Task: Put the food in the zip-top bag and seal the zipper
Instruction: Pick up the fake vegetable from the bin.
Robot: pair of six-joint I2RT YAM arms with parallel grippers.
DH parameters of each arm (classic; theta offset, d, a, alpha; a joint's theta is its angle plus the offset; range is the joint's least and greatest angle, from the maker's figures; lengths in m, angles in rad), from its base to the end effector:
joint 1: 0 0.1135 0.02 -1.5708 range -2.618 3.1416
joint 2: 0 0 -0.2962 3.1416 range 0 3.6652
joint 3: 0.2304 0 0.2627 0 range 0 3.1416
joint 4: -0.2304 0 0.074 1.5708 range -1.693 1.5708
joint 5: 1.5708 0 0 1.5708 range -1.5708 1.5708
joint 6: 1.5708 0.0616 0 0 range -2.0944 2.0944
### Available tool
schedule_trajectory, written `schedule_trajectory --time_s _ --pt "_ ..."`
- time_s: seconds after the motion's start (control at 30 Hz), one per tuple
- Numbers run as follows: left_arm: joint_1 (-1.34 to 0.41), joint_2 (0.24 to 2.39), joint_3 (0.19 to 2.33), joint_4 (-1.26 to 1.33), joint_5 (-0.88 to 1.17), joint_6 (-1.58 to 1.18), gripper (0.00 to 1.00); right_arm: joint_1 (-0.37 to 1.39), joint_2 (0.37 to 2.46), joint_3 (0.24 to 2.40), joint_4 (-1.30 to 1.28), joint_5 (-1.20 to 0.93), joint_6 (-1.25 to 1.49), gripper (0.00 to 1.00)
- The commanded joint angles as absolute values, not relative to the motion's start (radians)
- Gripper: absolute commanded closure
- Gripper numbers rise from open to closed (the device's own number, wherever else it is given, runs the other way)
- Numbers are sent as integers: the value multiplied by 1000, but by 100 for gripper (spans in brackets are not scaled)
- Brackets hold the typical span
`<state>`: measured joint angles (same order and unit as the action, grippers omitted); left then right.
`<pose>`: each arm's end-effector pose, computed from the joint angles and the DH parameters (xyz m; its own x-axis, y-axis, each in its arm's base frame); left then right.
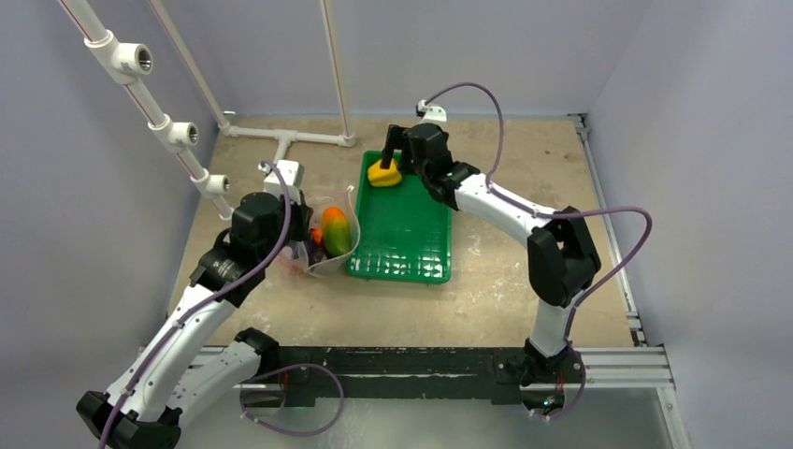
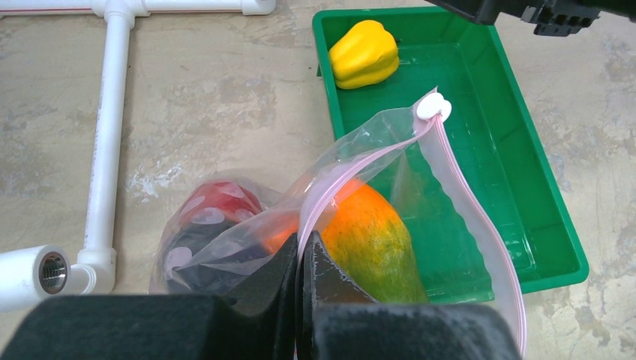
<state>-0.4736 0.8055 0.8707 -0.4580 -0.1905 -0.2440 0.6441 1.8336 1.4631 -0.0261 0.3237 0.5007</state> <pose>0.1747 -0.0764 0.3522 -0.4011 -0.0610 -0.9140 0.2012 0.9675 -0.1528 0.3950 0.2721 0.3117 -0.4316 0.2450 -0.8681 -0.1453 0.9309 0.3350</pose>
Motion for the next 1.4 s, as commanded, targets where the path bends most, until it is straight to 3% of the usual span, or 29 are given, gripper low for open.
schedule_trajectory --time_s 0.0,0.7,1.37 --pt "-476 786 869 -430 -191 -252 100 636 1831 1470 49 345 651 1" --pt "-476 764 867 -428 -179 -252 100 623 1989 1435 137 299 1117 1" --pt "-475 767 868 -426 -175 -252 100 592 2140 1459 170 264 1229 1"
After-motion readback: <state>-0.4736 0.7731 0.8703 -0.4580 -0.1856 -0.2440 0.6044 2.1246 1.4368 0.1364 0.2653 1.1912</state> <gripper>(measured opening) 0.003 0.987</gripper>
